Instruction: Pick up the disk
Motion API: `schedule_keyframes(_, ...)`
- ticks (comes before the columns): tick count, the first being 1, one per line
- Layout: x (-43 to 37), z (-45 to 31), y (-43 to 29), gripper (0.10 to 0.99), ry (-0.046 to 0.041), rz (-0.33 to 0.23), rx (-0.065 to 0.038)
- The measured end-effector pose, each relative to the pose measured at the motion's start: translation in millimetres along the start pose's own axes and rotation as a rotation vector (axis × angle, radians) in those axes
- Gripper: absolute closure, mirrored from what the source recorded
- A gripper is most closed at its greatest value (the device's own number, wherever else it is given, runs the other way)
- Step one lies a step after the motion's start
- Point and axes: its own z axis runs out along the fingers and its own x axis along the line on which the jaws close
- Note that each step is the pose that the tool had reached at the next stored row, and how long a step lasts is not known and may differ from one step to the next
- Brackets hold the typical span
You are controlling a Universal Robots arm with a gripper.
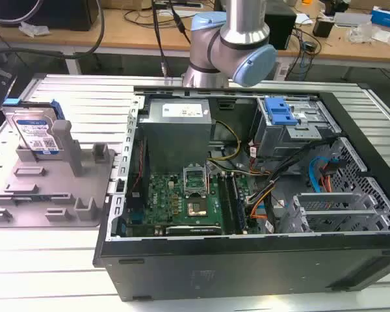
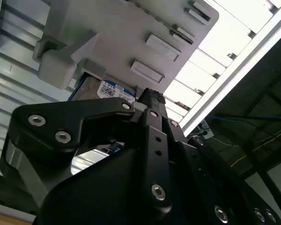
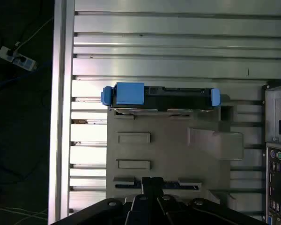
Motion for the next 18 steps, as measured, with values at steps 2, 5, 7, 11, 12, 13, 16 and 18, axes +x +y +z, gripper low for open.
schedule_keyframes(2, 0.0, 0.0, 0.0, 0.980, 0.0000, 0.000, 0.000)
schedule_keyframes(5, 0.0, 0.0, 0.0, 0.980, 0.0000, 0.000, 0.000)
schedule_keyframes(7, 0.0, 0.0, 0.0, 0.980, 0.0000, 0.000, 0.000)
schedule_keyframes(11, 0.0, 0.0, 0.0, 0.980, 0.0003, -0.008, 0.000)
schedule_keyframes(12, 0.0, 0.0, 0.0, 0.980, 0.0008, -0.022, 0.000)
schedule_keyframes(13, 0.0, 0.0, 0.0, 0.980, 0.0020, -0.056, 0.000)
schedule_keyframes(16, 0.0, 0.2, 0.0, 0.980, 0.0052, -0.143, 0.000)
schedule_keyframes(18, 0.0, 0.2, 0.0, 0.980, 0.0068, -0.182, 0.000)
